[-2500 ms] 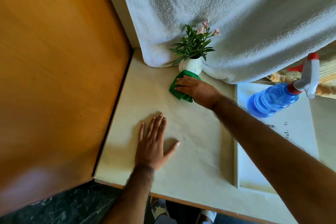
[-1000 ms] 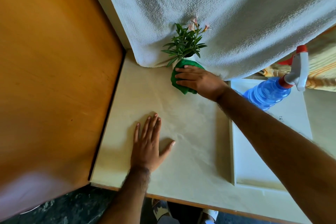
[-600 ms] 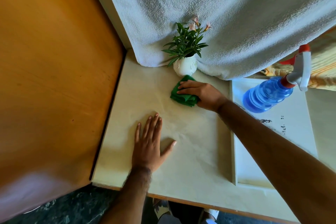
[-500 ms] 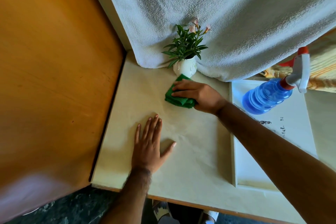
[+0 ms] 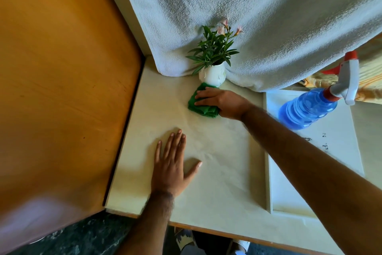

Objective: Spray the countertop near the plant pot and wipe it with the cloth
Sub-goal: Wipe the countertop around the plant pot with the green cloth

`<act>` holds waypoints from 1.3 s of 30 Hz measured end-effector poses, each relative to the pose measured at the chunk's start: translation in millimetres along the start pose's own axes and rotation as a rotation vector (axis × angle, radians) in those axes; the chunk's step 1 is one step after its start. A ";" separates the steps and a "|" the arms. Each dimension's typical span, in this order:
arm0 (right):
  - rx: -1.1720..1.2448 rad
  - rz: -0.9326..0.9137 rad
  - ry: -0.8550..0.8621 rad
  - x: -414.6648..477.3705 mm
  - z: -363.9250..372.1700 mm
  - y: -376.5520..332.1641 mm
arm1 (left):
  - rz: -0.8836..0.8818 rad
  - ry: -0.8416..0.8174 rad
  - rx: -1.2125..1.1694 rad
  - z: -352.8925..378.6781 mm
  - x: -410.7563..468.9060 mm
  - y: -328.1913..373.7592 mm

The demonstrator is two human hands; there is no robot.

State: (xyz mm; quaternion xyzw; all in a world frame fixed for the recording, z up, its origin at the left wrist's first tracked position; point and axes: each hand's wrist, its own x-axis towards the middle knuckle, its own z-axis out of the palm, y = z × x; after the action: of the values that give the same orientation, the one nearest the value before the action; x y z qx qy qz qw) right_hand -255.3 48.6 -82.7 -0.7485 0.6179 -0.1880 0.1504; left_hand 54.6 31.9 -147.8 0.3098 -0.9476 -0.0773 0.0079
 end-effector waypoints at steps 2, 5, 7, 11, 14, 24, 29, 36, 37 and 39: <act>0.084 0.095 0.008 -2.0 5.1 -2.2 | 0.000 0.003 -0.007 0.9 0.8 0.2; 0.068 0.039 0.031 2.7 3.1 -10.3 | -0.004 -0.005 0.007 2.2 0.7 -1.2; -0.029 -0.083 0.103 5.3 -2.4 -14.1 | -0.004 -0.001 0.008 2.5 0.6 -2.5; -0.192 -0.203 0.261 12.6 -25.7 -8.3 | -0.002 -0.005 0.012 2.2 0.8 -2.4; -0.269 -0.204 0.188 9.6 -31.5 1.2 | 0.001 0.000 0.015 2.9 0.4 -1.9; -0.119 -0.112 0.195 1.0 -10.3 4.3 | 0.006 0.002 0.021 3.8 1.5 -2.8; -0.033 -0.016 0.142 -5.5 6.5 -0.3 | 0.000 -0.010 0.023 3.0 1.3 -2.4; 0.247 0.331 0.086 0.5 13.0 -16.1 | -0.001 -0.012 0.027 0.6 2.5 -1.0; 0.252 0.365 0.057 3.4 9.9 -19.4 | -0.002 -0.016 0.028 0.2 1.9 -0.8; 0.239 0.387 0.016 8.4 1.8 -27.1 | -0.003 -0.012 0.027 -0.7 1.4 -0.6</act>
State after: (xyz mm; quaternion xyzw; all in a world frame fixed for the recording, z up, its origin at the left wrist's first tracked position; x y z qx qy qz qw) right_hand -229.6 45.5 -71.2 -0.5913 0.7246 -0.2333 0.2662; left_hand 53.9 30.5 -147.3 0.3109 -0.9481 -0.0662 -0.0021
